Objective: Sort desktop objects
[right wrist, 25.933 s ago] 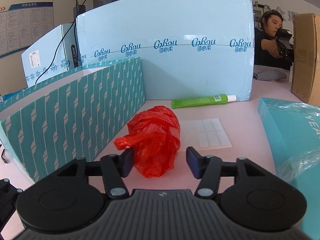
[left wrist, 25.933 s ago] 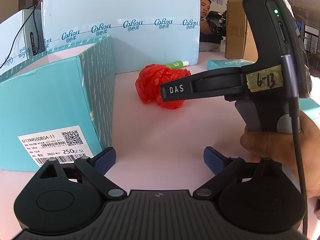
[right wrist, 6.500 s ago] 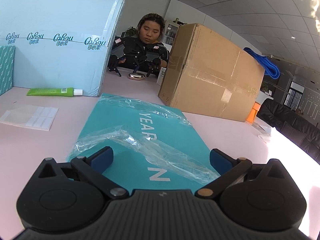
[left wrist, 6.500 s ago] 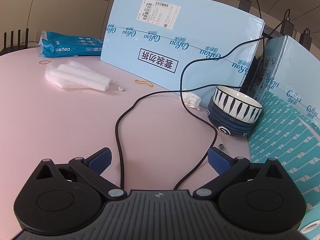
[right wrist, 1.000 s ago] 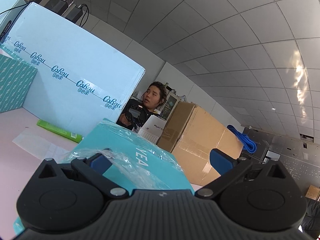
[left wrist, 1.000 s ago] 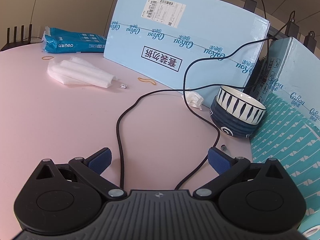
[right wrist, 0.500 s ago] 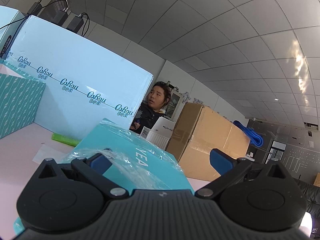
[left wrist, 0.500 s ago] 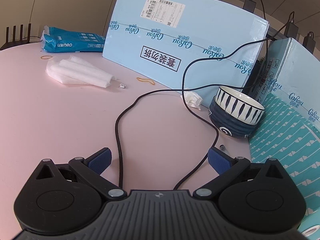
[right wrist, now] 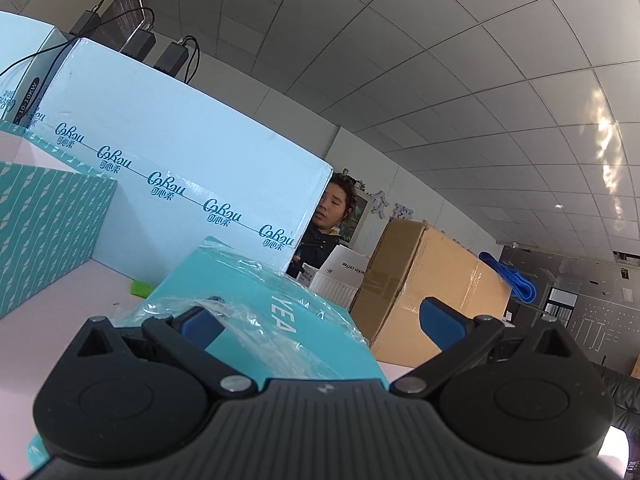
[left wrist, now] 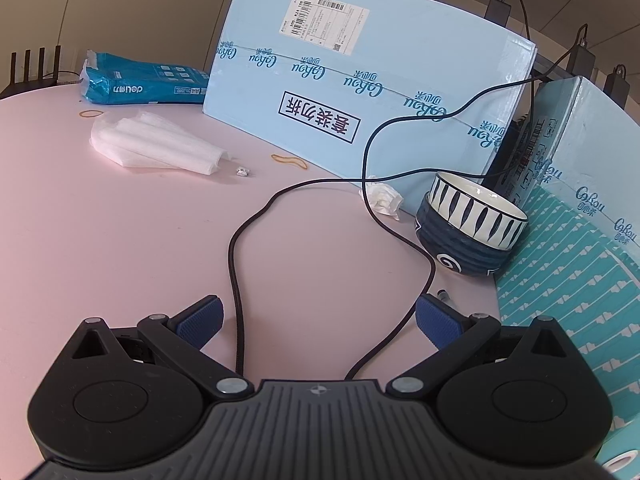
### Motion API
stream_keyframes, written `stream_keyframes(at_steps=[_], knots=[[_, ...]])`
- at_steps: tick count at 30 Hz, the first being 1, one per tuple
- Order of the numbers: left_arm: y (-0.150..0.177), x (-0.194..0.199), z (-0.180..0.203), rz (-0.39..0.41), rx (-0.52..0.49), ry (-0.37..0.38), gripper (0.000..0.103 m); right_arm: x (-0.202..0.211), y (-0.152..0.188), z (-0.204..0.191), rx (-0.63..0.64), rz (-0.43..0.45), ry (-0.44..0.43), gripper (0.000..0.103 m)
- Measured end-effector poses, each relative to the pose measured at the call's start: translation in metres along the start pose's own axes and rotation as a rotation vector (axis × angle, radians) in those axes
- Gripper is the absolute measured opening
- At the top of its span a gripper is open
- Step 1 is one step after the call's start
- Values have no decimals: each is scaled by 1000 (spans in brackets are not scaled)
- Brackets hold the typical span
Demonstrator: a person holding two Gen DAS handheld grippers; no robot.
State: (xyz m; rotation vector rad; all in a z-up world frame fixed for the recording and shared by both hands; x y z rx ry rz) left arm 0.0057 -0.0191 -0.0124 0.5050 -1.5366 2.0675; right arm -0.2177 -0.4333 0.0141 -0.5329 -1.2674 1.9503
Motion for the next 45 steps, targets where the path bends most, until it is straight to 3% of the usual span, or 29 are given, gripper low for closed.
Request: stream_keyframes(at_steps=[45], knots=[[0, 0, -1, -7, 8, 16, 103, 1, -11, -23, -35, -37, 60, 103]])
Point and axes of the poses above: each gripper's, at about its wrist camera, not at the fingertips, and x roughly against the way its jaws point, z to its right, y to its underside, the point moved 4 cm from there along -x, roughly the way its jaws point, and after that the axes turned 5 degrees about -z, right-handed, at the moved point
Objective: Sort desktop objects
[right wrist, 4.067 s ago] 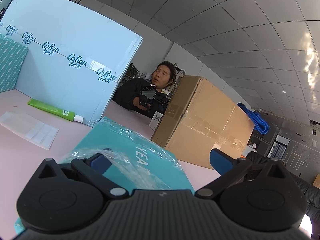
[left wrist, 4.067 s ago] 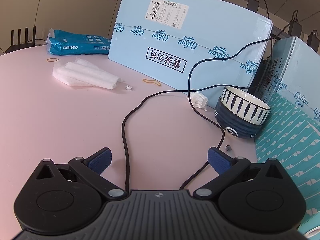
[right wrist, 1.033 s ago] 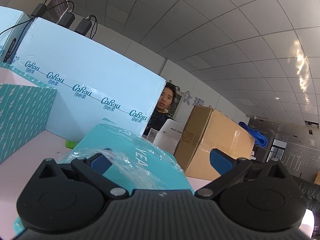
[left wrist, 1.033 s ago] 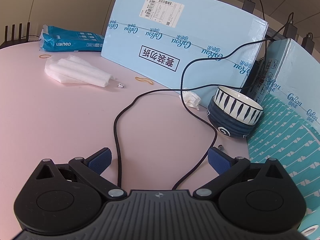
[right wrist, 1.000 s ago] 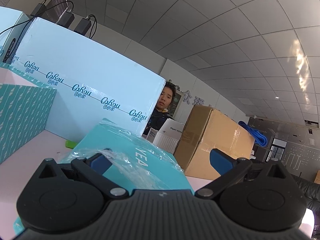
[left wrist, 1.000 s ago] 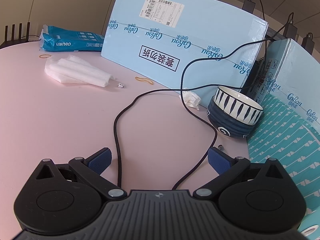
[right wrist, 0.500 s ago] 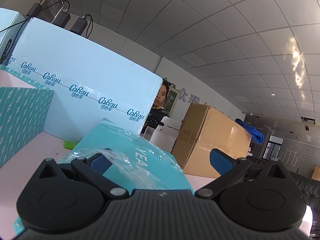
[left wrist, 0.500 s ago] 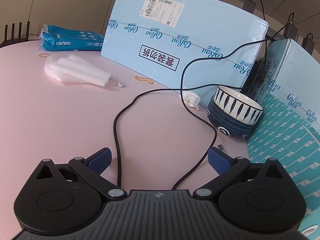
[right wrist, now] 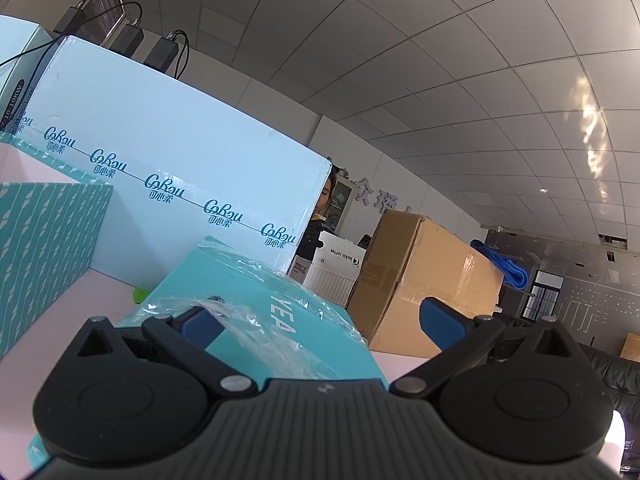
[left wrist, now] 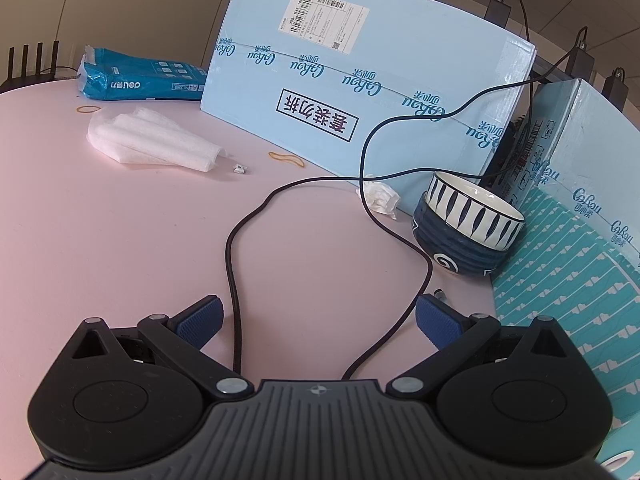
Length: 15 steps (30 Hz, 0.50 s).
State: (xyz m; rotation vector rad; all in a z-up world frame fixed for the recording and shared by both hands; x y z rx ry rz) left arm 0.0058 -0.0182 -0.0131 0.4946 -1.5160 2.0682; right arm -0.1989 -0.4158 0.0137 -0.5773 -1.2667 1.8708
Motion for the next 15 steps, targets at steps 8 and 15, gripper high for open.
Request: stream_keyframes(at_steps=[8, 15], knots=[[0, 0, 1, 0, -2, -5, 103, -1, -1, 0, -11, -3, 6, 103], [0, -1, 0, 1, 0, -8, 103, -7, -4, -8, -18, -5, 14, 103]])
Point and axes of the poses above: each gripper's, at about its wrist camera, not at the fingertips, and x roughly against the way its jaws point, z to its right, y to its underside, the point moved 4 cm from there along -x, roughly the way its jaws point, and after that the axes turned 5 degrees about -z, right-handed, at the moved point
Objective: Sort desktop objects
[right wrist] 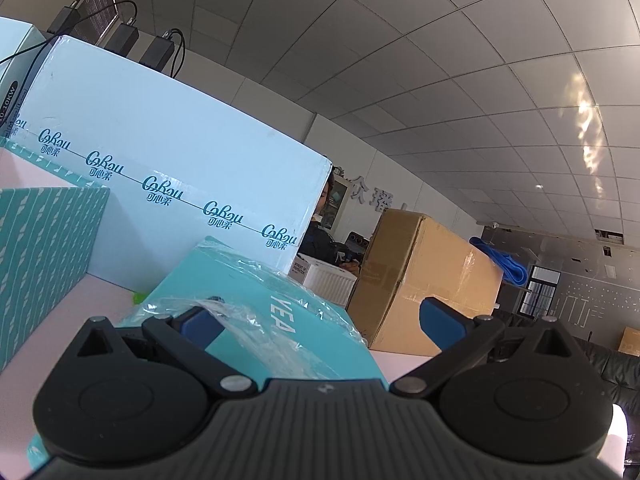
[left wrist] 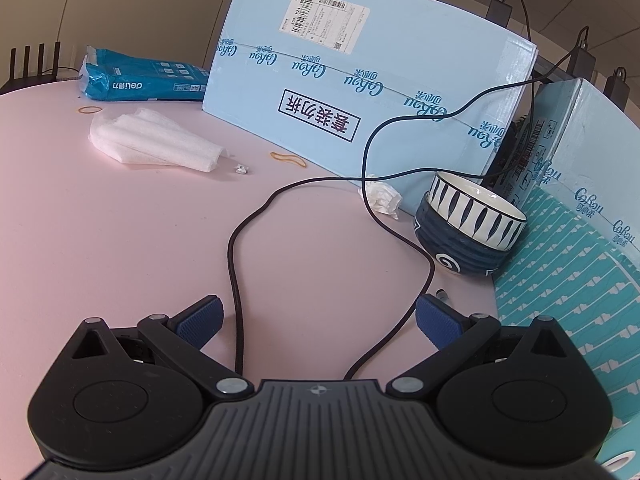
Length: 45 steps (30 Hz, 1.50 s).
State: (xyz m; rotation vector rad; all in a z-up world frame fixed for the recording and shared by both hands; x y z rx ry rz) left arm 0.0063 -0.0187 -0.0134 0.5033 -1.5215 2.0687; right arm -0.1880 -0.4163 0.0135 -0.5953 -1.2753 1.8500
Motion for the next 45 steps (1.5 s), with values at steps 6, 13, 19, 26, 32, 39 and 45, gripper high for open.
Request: stream_keyframes(at_steps=[6, 13, 19, 26, 32, 39, 45], knots=[[0, 0, 0, 1, -2, -6, 103, -4, -2, -4, -4, 1, 10, 103], [0, 0, 1, 2, -6, -26, 103, -5, -2, -6, -5, 10, 8, 103], [0, 0, 1, 2, -10, -36, 103, -7, -3, -9, -9, 13, 3, 103], [0, 0, 1, 1, -15, -41, 103, -12, -5, -12, -20, 13, -12, 103], [1, 0, 2, 1, -21, -52, 103, -13, -7, -13, -25, 19, -19, 103], [1, 1, 2, 6, -27, -65, 103, -13, -7, -10, -47, 19, -20, 103], [1, 1, 3, 6, -29, -69, 103, -7, -9, -7, -67, 45, -16, 103]])
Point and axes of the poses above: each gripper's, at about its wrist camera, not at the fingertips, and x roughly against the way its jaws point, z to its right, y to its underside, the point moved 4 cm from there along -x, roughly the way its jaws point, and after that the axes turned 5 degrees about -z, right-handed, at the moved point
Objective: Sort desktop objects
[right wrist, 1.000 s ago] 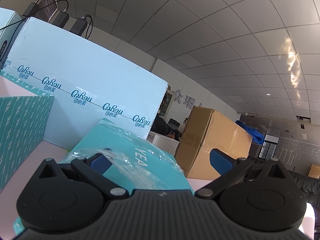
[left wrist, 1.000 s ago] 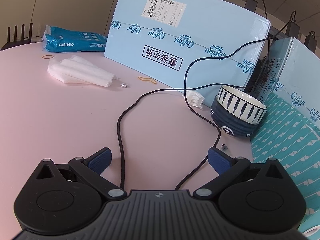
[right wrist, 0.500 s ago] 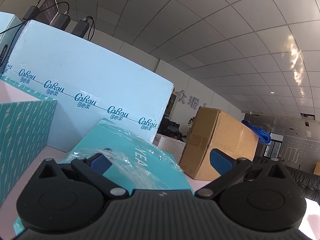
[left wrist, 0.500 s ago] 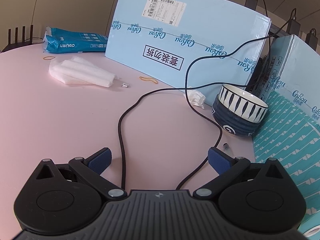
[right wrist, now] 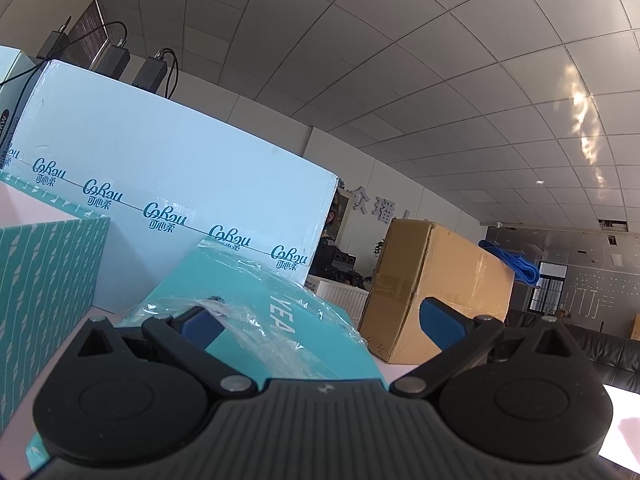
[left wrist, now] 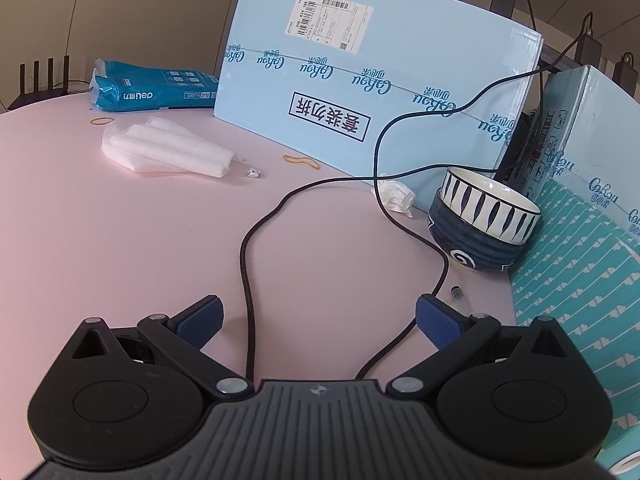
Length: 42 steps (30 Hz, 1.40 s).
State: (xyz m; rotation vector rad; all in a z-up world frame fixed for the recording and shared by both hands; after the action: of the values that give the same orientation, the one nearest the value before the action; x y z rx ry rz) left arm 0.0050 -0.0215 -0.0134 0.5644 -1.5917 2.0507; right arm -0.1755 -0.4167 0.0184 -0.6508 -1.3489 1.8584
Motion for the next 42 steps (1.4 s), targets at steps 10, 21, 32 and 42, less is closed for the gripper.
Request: stream_keyframes(at_steps=[10, 21, 32, 42], knots=[[0, 0, 0, 2, -1, -1, 103, 2, -2, -1, -2, 15, -8, 103], [0, 1, 2, 12, -13, -8, 103, 6, -2, 4, -7, 18, -13, 103], [0, 1, 2, 16, -14, 0, 103, 12, -17, 10, -11, 19, -36, 103], [0, 2, 2, 19, -16, -2, 103, 31, -44, 15, 4, 74, -84, 103]])
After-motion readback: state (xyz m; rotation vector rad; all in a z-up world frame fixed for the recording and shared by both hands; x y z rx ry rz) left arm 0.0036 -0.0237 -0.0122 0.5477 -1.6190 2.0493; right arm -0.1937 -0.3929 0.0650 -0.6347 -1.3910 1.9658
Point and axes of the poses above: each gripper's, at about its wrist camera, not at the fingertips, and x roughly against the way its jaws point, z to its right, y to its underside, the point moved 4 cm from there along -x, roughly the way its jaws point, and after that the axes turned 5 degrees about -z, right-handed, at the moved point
